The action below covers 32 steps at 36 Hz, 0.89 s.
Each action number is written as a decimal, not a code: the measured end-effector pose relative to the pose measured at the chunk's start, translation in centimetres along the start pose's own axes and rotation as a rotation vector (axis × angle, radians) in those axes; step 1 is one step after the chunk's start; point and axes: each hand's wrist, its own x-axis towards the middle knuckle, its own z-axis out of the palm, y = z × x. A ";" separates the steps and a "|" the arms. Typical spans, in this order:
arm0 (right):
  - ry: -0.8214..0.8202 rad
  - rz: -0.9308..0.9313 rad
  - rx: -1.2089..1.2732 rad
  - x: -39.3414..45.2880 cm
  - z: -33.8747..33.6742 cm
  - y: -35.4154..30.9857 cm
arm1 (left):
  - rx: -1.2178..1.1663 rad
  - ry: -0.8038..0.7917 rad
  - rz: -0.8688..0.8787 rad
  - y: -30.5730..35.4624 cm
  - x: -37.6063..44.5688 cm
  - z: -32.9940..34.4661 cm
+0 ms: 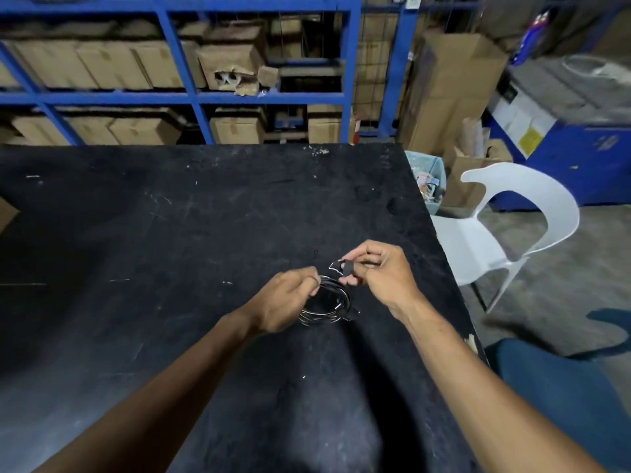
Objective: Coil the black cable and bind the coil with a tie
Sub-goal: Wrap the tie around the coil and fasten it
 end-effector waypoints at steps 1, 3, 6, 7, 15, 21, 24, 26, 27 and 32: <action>0.005 -0.018 -0.023 -0.2 0.0 -0.5 | -0.013 -0.004 -0.011 0.3 -0.1 -0.2; 0.015 -0.066 -0.102 -0.4 -0.2 -0.9 | -0.071 -0.030 -0.033 0.6 -0.2 -0.3; 0.055 -0.163 -0.237 -0.9 -0.3 -1.5 | -0.188 -0.047 -0.058 1.0 -0.5 -0.3; 0.070 -0.191 -0.254 -1.2 -0.4 -1.8 | -0.224 -0.038 -0.075 1.1 -0.6 -0.2; 0.165 -0.344 -0.161 -2.4 -0.8 -4.5 | -0.292 0.267 -0.355 0.8 0.1 0.4; 0.118 -0.479 -0.283 -4.1 1.3 -4.3 | -0.812 0.276 -0.352 2.7 0.2 0.9; 0.136 -0.525 -0.345 -4.4 1.6 -3.8 | -0.888 0.280 -0.259 3.3 0.3 0.8; 0.156 -0.535 -0.369 -4.5 1.6 -3.6 | -0.939 0.291 -0.245 3.3 0.3 0.8; 0.154 -0.548 -0.388 -4.6 1.6 -3.6 | -0.926 0.289 -0.235 3.1 0.4 0.8; 0.104 -0.640 -0.551 -5.2 1.3 -3.5 | -0.658 0.285 -0.223 2.8 0.5 1.0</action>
